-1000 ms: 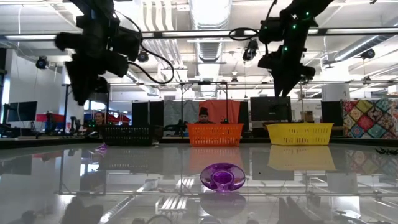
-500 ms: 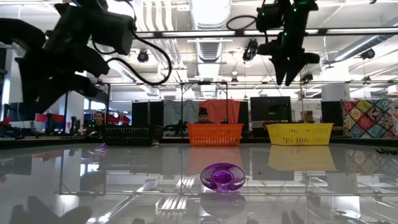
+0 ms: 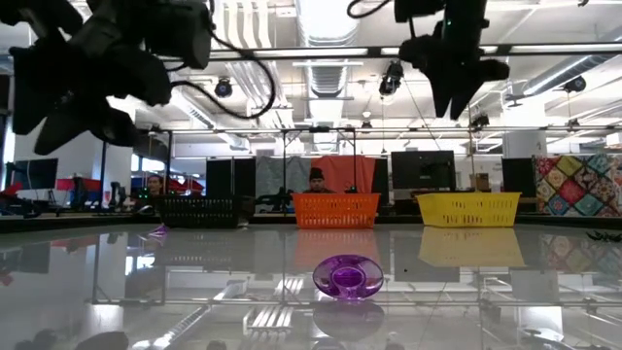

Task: Sort Halloween decoration
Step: Put the top skeleton toy into the orange bin

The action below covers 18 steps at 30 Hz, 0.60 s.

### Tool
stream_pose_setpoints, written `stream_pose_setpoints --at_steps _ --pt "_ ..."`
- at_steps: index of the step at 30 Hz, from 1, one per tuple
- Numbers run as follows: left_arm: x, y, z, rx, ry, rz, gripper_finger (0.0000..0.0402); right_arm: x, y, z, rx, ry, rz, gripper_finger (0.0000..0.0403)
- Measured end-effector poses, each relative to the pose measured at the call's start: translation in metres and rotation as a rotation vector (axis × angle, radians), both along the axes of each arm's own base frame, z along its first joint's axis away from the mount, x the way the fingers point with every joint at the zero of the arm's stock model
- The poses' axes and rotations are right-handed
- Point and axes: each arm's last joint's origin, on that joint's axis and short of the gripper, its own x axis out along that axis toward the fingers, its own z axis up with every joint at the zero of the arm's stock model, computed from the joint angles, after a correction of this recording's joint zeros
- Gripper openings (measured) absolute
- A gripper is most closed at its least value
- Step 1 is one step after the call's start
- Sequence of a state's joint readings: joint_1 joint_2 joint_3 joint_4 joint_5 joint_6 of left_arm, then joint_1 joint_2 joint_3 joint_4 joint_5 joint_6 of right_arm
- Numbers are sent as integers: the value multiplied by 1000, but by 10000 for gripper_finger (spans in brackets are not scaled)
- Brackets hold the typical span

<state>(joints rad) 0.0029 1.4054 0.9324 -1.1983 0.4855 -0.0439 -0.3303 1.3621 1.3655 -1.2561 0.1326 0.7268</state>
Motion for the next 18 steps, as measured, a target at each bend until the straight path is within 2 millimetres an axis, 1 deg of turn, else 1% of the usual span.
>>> stream_pose_setpoints --at_steps 3,5,8,11,15,18 --pt "6 -6 2 5 -63 -19 125 3 18 -1 9 21 6 134" --pt "11 -14 1 13 -121 -49 134 5 30 -1 6 26 7 134" --pt "15 -33 0 100 -193 -126 139 7 47 -1 17 24 14 134" --pt "13 -55 0 188 -245 -194 139 9 62 -1 24 14 23 134" --pt "10 -81 -2 229 -314 -245 139 10 78 -1 21 2 10 134" --pt "9 -91 -5 216 -338 -239 139 10 86 -1 20 -9 -12 134"
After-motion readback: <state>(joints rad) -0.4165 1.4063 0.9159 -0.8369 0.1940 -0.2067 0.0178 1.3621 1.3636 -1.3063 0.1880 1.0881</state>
